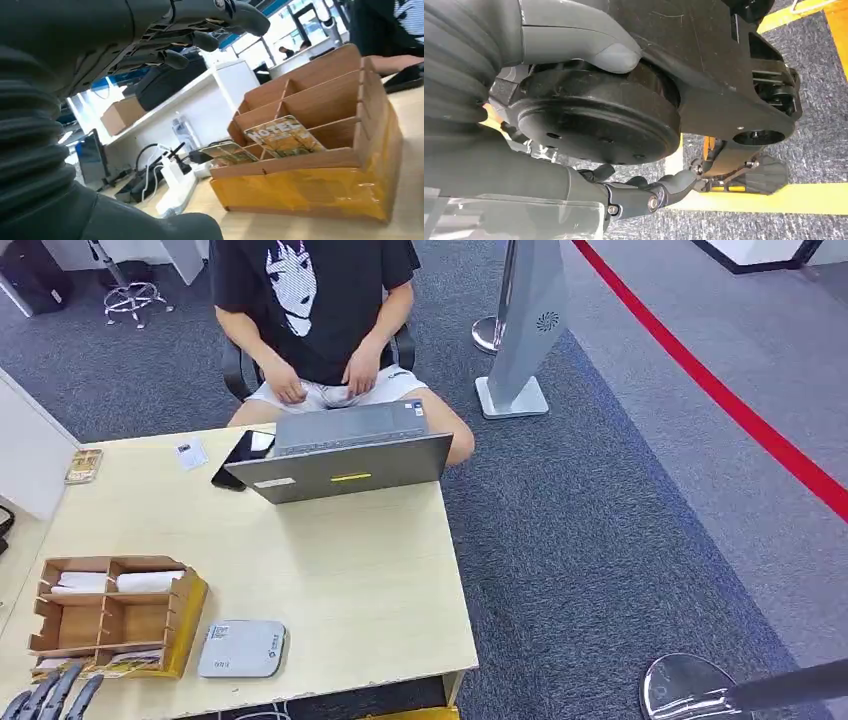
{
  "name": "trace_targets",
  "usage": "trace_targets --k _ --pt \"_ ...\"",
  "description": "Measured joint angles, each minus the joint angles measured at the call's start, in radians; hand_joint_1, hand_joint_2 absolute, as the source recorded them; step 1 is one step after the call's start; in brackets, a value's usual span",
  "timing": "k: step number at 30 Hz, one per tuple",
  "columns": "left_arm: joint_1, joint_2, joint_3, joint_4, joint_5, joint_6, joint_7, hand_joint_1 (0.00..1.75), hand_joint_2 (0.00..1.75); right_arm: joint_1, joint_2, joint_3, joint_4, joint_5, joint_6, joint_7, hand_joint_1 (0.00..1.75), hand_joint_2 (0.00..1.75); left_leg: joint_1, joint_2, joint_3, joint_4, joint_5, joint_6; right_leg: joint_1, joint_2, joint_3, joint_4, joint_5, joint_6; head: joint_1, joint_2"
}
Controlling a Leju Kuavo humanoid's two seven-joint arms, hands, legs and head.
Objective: Pass the card to the sensor for recognition and then transmit it.
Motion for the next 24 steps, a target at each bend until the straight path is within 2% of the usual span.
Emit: trace_targets --k 5,11,15,17,19,24 --pt "0.0 -0.031 0.036 0.028 0.01 0.005 -0.05 0.0 1.75 0.0 0.0 0.004 0.0 0.0 -0.001 -0.005 0.0 1.75 0.0 0.0 0.0 0.0 0.0 0.0 0.0 0.0 0.0 0.0 0.0 0.0 0.0 0.0" --pt "-0.004 -0.097 0.112 0.079 0.041 -0.005 -0.18 0.0 1.75 -0.002 0.002 0.015 0.005 0.0 -0.001 -0.01 0.0 1.75 0.0 0.0 0.0 0.0 0.0 0.0 0.0 0.0 0.0 0.0 0.0 0.0 0.0 0.0" --pt "-0.017 -0.157 0.169 0.115 0.05 -0.05 -0.293 0.0 1.75 -0.005 0.002 0.025 0.01 0.0 0.001 -0.012 0.0 1.75 0.0 0.0 0.0 0.0 0.0 0.0 0.0 0.0 0.0 0.0 0.0 0.0 0.0 0.0" --pt "-0.023 -0.212 0.223 0.134 0.031 -0.105 -0.405 0.0 1.75 -0.007 0.006 0.033 0.016 -0.006 0.002 -0.016 0.0 1.75 0.0 0.0 0.0 0.0 0.0 0.0 0.0 0.0 0.0 0.0 0.0 0.0 0.0 0.0" --pt "-0.031 -0.263 0.279 0.149 0.009 -0.137 -0.486 0.0 1.75 -0.008 0.011 0.04 0.022 -0.016 -0.001 -0.019 0.0 1.75 0.0 0.0 0.0 0.0 0.0 0.0 0.0 0.0 0.0 0.0 0.0 0.0 0.0 0.0" --pt "-0.052 -0.357 0.383 0.185 -0.021 -0.185 -0.595 0.0 1.75 -0.016 0.018 0.059 0.034 -0.018 -0.003 -0.022 0.0 1.75 0.0 0.0 0.0 0.0 0.0 0.0 0.0 0.0 0.0 0.0 0.0 0.0 0.0 0.0"
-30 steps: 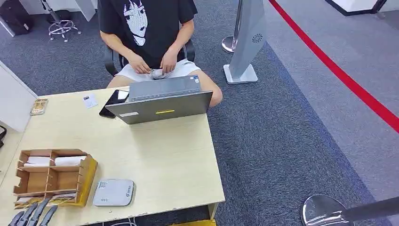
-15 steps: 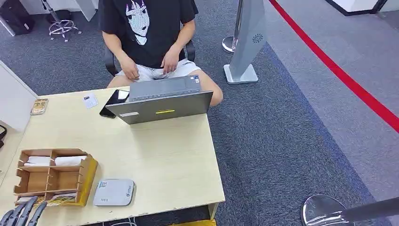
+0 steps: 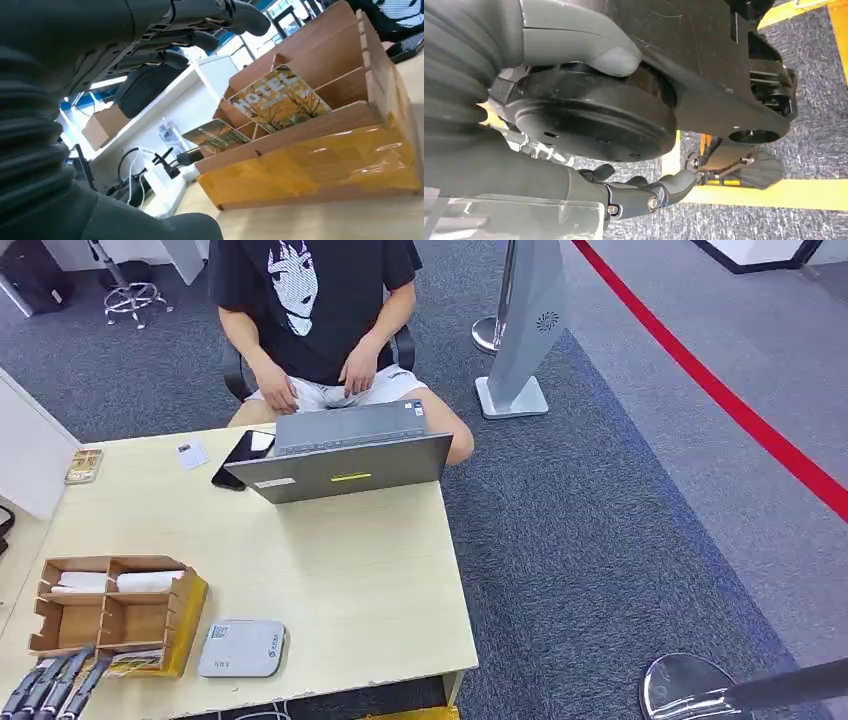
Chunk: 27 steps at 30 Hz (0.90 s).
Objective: Pass the card to the sensor for recognition and then transmit it.
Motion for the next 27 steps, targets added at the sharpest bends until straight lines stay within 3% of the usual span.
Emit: trace_targets --k 13,27 --pt "-0.088 -0.152 0.116 0.045 -0.09 -0.052 -0.142 0.0 1.75 -0.008 0.009 0.045 0.025 -0.024 0.009 -0.019 0.0 1.75 0.0 0.0 0.0 0.0 0.0 0.0 0.0 0.0 0.0 0.0 0.0 0.0 0.0 0.0" --pt "-0.234 -0.288 0.129 0.093 -0.152 -0.077 -0.227 0.0 1.75 -0.014 0.01 0.092 0.039 -0.034 0.031 -0.033 0.0 1.75 0.0 -0.001 0.0 0.0 0.0 0.0 0.0 -0.001 0.0 0.0 0.0 0.0 0.0 0.0"
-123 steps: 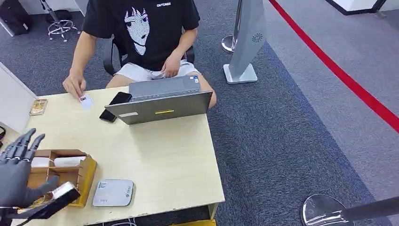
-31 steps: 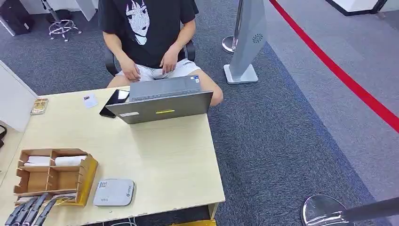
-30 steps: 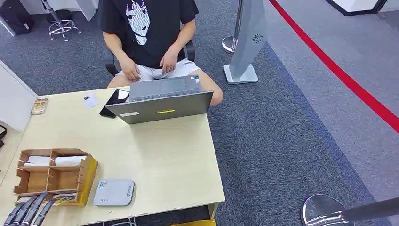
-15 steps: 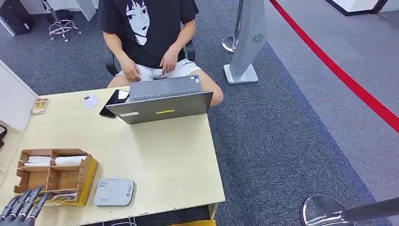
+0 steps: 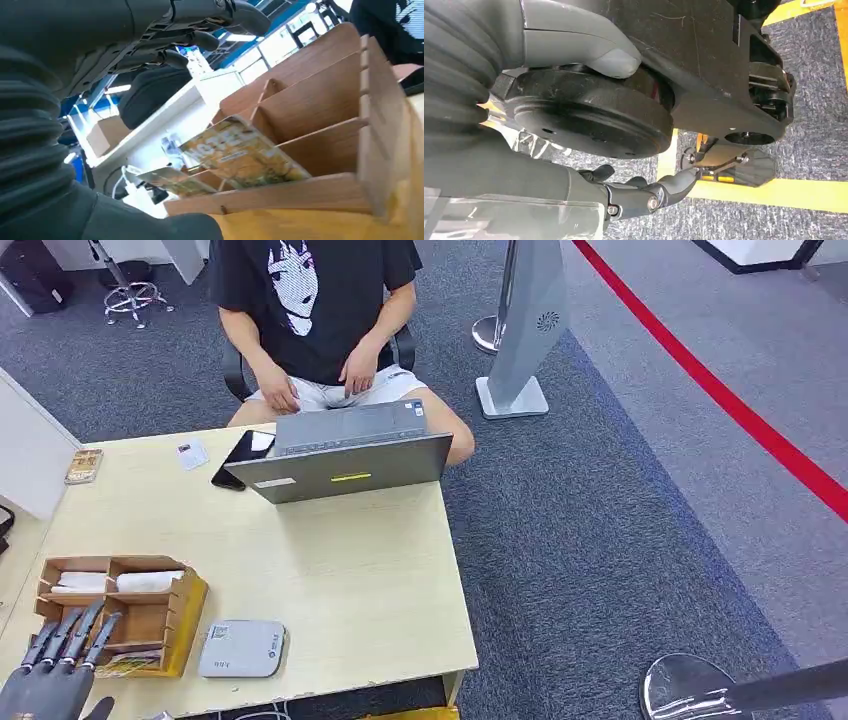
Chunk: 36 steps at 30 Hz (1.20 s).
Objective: Pass the card to the sensor for recognition and then transmit it.
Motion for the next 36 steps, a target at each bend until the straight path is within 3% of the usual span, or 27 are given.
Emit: trace_targets --k 7,8,9,10,11,27,36 --pt "-0.026 -0.051 -0.005 0.01 0.001 -0.036 -0.013 0.0 1.75 0.0 0.001 0.022 0.008 -0.018 0.007 -0.01 0.0 1.75 0.0 0.0 0.0 0.0 0.0 0.0 0.0 0.0 0.0 0.0 0.0 0.0 0.0 0.0" --pt "-0.026 -0.056 -0.006 0.01 0.0 -0.037 -0.014 0.28 1.75 -0.001 0.001 0.024 0.009 -0.019 0.008 -0.011 0.0 1.75 0.0 0.0 0.0 0.0 0.0 0.0 0.0 0.0 0.0 0.0 0.0 0.0 0.0 0.0" --pt "-0.026 -0.06 -0.006 0.01 -0.002 -0.038 -0.014 0.28 1.75 -0.001 0.002 0.026 0.01 -0.021 0.008 -0.011 0.0 1.75 0.0 0.0 0.0 0.0 0.0 0.0 0.0 0.0 0.0 0.0 0.0 0.0 0.0 0.0" --pt "-0.026 -0.064 -0.006 0.01 -0.002 -0.04 -0.016 1.52 1.75 -0.001 0.002 0.027 0.011 -0.021 0.008 -0.012 0.0 1.75 0.0 0.0 0.0 0.0 0.0 0.0 0.0 0.0 0.0 0.0 0.0 0.0 0.0 0.0" --pt "-0.026 -0.066 -0.007 0.01 -0.003 -0.041 -0.018 1.75 1.75 -0.001 0.003 0.027 0.012 -0.021 0.008 -0.012 0.0 1.75 0.0 0.0 0.0 0.0 0.0 0.0 0.0 0.0 -0.001 0.0 0.0 0.0 0.0 0.0" --pt "-0.023 -0.09 -0.023 -0.002 -0.01 -0.077 -0.022 1.75 1.75 -0.002 0.003 0.052 0.02 -0.042 0.022 -0.026 0.0 1.75 0.0 0.0 0.0 0.0 0.0 0.0 0.0 0.0 0.0 0.0 0.0 0.0 0.0 0.0" --pt "-0.005 -0.092 -0.012 -0.034 -0.009 -0.065 -0.027 1.75 1.75 -0.001 0.005 0.063 0.023 -0.067 0.021 -0.027 0.0 1.75 0.0 0.0 0.0 0.0 0.0 0.0 0.0 0.0 0.0 0.0 0.0 0.0 0.0 0.0"
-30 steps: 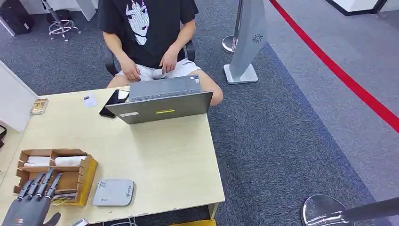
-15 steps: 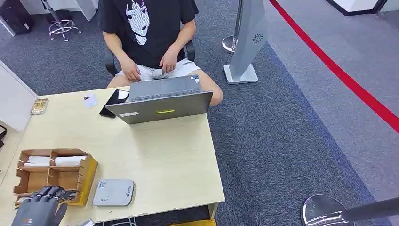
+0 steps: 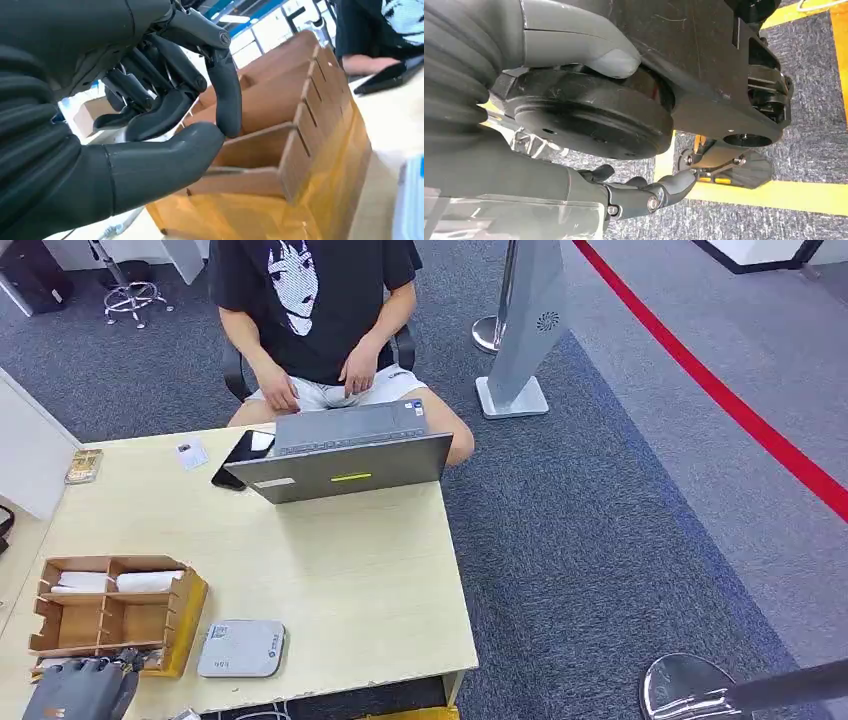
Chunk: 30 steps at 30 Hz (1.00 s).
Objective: Pass the card to the sensor for recognition and then transmit it.
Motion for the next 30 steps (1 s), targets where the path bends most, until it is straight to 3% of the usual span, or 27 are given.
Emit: trace_targets --k 8,9,10,11,19,23,25,30 --pt "-0.006 -0.033 0.024 -0.036 -0.025 0.059 -0.039 1.75 1.75 -0.001 0.002 0.016 0.003 -0.023 0.004 0.0 0.0 1.75 0.0 0.0 0.0 0.0 0.0 0.0 0.0 0.0 0.0 0.0 0.0 0.0 0.0 0.0" --pt "-0.009 -0.04 0.026 -0.036 -0.031 0.069 -0.044 1.43 1.75 0.0 0.002 0.019 0.003 -0.024 0.005 0.0 0.0 1.75 0.0 0.0 0.0 0.0 0.0 0.0 0.0 0.0 0.0 0.0 0.0 0.0 0.0 0.0" --pt "-0.012 -0.046 0.028 -0.039 -0.034 0.077 -0.046 0.98 1.75 -0.001 0.002 0.024 0.004 -0.024 0.005 0.0 0.0 1.75 0.0 0.0 0.0 0.0 0.0 0.0 0.0 0.0 0.0 0.0 0.0 0.0 0.0 0.0" --pt "-0.014 -0.05 0.029 -0.042 -0.038 0.084 -0.048 0.0 1.75 -0.001 0.002 0.026 0.005 -0.024 0.005 0.0 0.0 1.75 0.0 0.0 0.0 0.0 0.0 0.0 0.0 0.0 0.0 0.0 0.0 0.0 0.0 0.0" --pt "-0.024 -0.088 0.032 -0.063 -0.066 0.105 -0.066 0.0 1.75 -0.004 0.002 0.048 0.008 -0.047 0.008 0.009 0.0 1.75 0.0 0.0 0.0 0.0 0.0 0.0 0.0 0.0 0.0 0.0 0.0 0.0 0.0 0.0" --pt "-0.018 -0.085 0.0 -0.084 -0.076 0.07 -0.04 0.0 1.75 -0.004 0.002 0.061 0.009 -0.076 0.008 0.01 0.0 1.75 0.0 0.0 0.0 0.0 0.0 0.0 0.0 0.0 0.0 0.0 0.0 0.0 0.0 0.0" --pt "-0.011 -0.072 -0.032 -0.097 -0.078 0.048 -0.015 0.0 1.75 -0.004 0.002 0.067 0.009 -0.087 0.008 0.01 0.0 1.75 0.0 0.0 0.0 0.0 0.0 0.0 0.0 0.0 0.0 0.0 0.0 0.0 0.0 0.0" --pt "0.019 0.013 -0.149 -0.133 -0.11 0.006 0.09 0.0 1.75 -0.004 0.002 0.086 0.01 -0.12 0.008 0.01 0.0 1.75 0.0 0.0 0.0 0.0 0.0 0.0 0.0 0.0 0.0 0.0 0.0 0.0 0.0 0.0"
